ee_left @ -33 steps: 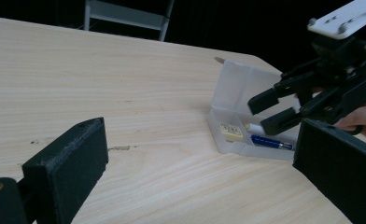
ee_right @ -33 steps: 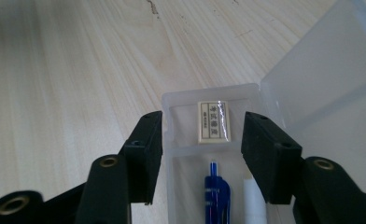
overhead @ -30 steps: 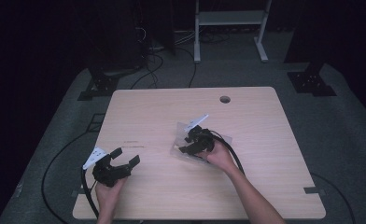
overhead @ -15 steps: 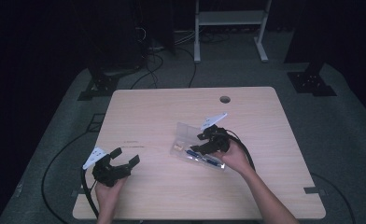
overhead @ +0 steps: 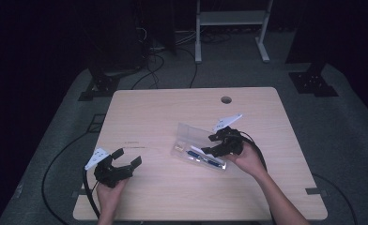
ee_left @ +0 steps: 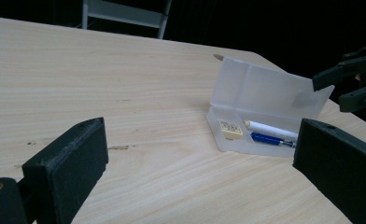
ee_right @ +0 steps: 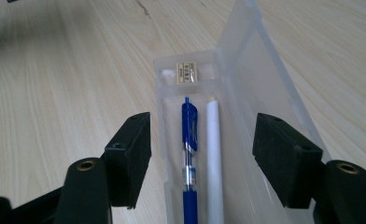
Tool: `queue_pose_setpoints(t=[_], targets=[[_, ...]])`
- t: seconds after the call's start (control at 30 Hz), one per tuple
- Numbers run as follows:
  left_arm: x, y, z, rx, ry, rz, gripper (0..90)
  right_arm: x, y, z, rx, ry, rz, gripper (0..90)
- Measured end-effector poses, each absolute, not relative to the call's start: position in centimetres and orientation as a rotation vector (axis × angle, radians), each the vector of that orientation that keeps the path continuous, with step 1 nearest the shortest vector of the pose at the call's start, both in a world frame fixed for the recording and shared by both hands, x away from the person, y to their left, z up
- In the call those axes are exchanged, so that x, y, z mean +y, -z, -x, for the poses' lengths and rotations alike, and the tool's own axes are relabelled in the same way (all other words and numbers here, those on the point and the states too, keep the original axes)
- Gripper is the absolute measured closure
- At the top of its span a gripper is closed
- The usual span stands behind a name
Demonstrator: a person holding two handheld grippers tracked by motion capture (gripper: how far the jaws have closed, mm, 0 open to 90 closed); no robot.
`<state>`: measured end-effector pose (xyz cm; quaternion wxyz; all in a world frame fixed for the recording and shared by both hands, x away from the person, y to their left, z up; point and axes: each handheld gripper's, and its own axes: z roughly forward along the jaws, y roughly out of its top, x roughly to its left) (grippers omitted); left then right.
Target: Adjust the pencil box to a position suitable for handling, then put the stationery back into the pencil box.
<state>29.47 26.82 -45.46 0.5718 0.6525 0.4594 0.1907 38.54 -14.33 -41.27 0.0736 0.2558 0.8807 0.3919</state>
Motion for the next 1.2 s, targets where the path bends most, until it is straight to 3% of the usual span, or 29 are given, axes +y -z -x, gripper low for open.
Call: queue_pose_setpoints(t=[1.2], targets=[[26.0, 45.6, -29.8, 1.066, -0.436, -1.557, 2.1, -23.8, 42.6, -34.7, 2.548, -1.191, -0.938, 34.9]])
